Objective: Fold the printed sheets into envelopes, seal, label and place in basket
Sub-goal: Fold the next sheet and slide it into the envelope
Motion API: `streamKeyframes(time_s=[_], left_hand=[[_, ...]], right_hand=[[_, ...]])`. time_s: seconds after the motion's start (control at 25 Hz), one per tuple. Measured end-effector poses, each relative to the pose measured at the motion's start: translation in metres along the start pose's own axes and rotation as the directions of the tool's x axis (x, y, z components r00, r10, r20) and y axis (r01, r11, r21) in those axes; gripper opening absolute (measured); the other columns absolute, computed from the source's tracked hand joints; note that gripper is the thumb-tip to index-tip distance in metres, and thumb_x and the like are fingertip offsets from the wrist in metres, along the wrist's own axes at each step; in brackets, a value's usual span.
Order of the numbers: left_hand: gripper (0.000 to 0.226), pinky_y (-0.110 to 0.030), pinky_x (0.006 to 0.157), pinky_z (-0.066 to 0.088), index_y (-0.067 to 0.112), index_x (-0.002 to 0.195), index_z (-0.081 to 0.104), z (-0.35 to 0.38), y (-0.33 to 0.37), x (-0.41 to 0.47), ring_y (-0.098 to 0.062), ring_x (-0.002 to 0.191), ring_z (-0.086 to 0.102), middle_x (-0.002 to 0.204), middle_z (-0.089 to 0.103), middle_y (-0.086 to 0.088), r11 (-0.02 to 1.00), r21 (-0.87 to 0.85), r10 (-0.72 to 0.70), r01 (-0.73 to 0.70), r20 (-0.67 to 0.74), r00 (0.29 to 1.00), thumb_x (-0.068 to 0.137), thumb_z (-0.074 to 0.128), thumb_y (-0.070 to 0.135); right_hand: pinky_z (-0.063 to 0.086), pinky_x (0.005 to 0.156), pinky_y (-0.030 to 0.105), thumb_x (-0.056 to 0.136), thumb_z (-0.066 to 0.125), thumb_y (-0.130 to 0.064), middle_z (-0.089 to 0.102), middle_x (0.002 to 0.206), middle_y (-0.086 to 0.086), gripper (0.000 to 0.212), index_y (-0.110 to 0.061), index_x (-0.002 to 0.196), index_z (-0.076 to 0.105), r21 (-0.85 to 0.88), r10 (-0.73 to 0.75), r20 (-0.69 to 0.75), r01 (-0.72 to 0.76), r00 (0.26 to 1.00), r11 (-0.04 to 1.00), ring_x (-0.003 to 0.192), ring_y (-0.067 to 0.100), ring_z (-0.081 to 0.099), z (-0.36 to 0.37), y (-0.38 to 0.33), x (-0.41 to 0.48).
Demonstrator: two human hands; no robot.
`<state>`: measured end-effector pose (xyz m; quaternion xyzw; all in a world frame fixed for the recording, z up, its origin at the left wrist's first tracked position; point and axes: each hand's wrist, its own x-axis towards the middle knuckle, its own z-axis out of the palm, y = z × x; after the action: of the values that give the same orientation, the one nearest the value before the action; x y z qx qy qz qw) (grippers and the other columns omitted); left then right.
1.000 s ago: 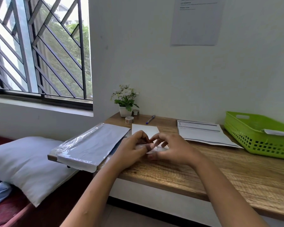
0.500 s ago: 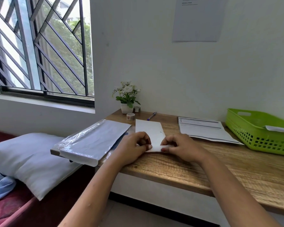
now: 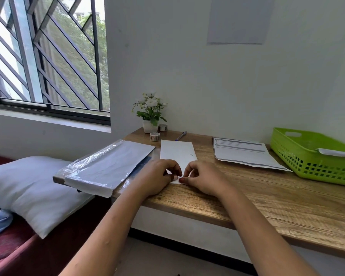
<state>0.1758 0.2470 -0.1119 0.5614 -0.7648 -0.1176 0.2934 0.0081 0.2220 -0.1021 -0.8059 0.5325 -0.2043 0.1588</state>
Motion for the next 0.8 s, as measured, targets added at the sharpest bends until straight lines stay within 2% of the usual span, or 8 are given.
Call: streamKeyframes(time_s=[0.16,0.28,0.36,0.48,0.56,0.64,0.72,0.8], left_hand=[[0.025,-0.024,0.087,0.044,0.034,0.095,0.068,-0.002,0.0,0.002,-0.006,0.095,0.055,0.107,0.063,0.012,1.0,0.013,-0.028,0.027,0.071,0.997,0.092,0.056,0.013],[0.037,-0.025,0.09,0.044,0.041,0.094,0.069,-0.003,0.002,-0.001,-0.009,0.101,0.053,0.117,0.058,0.006,0.997,0.039,-0.077,0.074,0.081,0.994,0.093,0.051,0.008],[0.041,-0.027,0.093,0.044,0.04,0.1,0.069,-0.003,0.005,-0.006,-0.012,0.106,0.052,0.121,0.057,0.003,0.993,0.082,-0.093,0.087,0.071,0.993,0.093,0.047,0.006],[0.039,-0.03,0.101,0.038,0.034,0.115,0.063,0.001,0.009,-0.019,-0.013,0.117,0.045,0.126,0.057,0.007,0.977,0.21,-0.047,0.042,0.019,0.999,0.093,0.042,0.01],[0.032,-0.027,0.098,0.035,0.03,0.118,0.059,0.007,0.014,-0.031,-0.013,0.119,0.041,0.125,0.057,0.009,0.97,0.244,-0.008,0.014,-0.028,1.0,0.093,0.041,0.02],[0.035,-0.029,0.096,0.035,0.025,0.116,0.056,0.018,0.025,-0.041,-0.015,0.121,0.039,0.122,0.057,0.007,0.953,0.301,-0.006,0.029,-0.077,0.997,0.09,0.04,0.043],[0.064,-0.036,0.106,0.03,0.022,0.115,0.051,0.03,0.036,-0.05,-0.017,0.129,0.034,0.125,0.053,0.004,0.917,0.391,-0.048,0.083,-0.1,0.994,0.082,0.026,0.07],[0.085,-0.039,0.113,0.02,0.022,0.115,0.049,0.037,0.042,-0.057,-0.017,0.133,0.032,0.128,0.051,0.003,0.905,0.417,-0.042,0.086,-0.112,0.993,0.07,0.012,0.084]], right_hand=[[0.052,0.086,0.039,0.079,0.072,-0.038,0.063,0.085,-0.012,0.014,-0.032,0.077,0.06,-0.011,0.136,-0.003,-0.136,0.991,0.991,0.09,0.013,0.061,-0.01,0.011,-0.001],[0.051,0.083,0.035,0.079,0.074,-0.031,0.061,0.082,-0.011,0.014,-0.03,0.076,0.06,0.03,0.189,0.025,-0.189,0.982,0.981,0.087,0.011,0.058,-0.023,0.023,-0.004],[0.049,0.081,0.033,0.079,0.075,-0.028,0.061,0.082,-0.012,0.015,-0.031,0.075,0.06,0.055,0.204,0.023,-0.205,0.979,0.977,0.087,0.01,0.057,-0.027,0.027,-0.005],[0.05,0.088,0.038,0.081,0.072,-0.025,0.062,0.08,-0.014,0.017,-0.032,0.072,0.06,0.025,0.211,-0.017,-0.211,0.977,0.977,0.09,0.011,0.059,-0.022,0.025,-0.008],[0.05,0.091,0.041,0.082,0.07,-0.022,0.064,0.085,-0.012,0.016,-0.032,0.074,0.06,0.036,0.215,-0.032,-0.214,0.976,0.976,0.095,0.013,0.06,-0.019,0.022,-0.01],[0.05,0.091,0.04,0.082,0.069,-0.024,0.067,0.098,-0.005,0.008,-0.03,0.084,0.064,0.056,0.249,-0.059,-0.246,0.967,0.968,0.1,0.016,0.06,-0.018,0.02,-0.012],[0.051,0.084,0.035,0.082,0.069,-0.028,0.068,0.103,0.0,0.015,-0.022,0.096,0.068,-0.035,0.284,-0.151,-0.292,0.947,0.956,0.099,0.019,0.061,-0.017,0.015,-0.016],[0.05,0.075,0.031,0.082,0.066,-0.032,0.068,0.103,0.003,0.026,-0.018,0.103,0.067,-0.151,0.277,-0.222,-0.314,0.935,0.937,0.096,0.021,0.062,-0.013,0.009,-0.02]])
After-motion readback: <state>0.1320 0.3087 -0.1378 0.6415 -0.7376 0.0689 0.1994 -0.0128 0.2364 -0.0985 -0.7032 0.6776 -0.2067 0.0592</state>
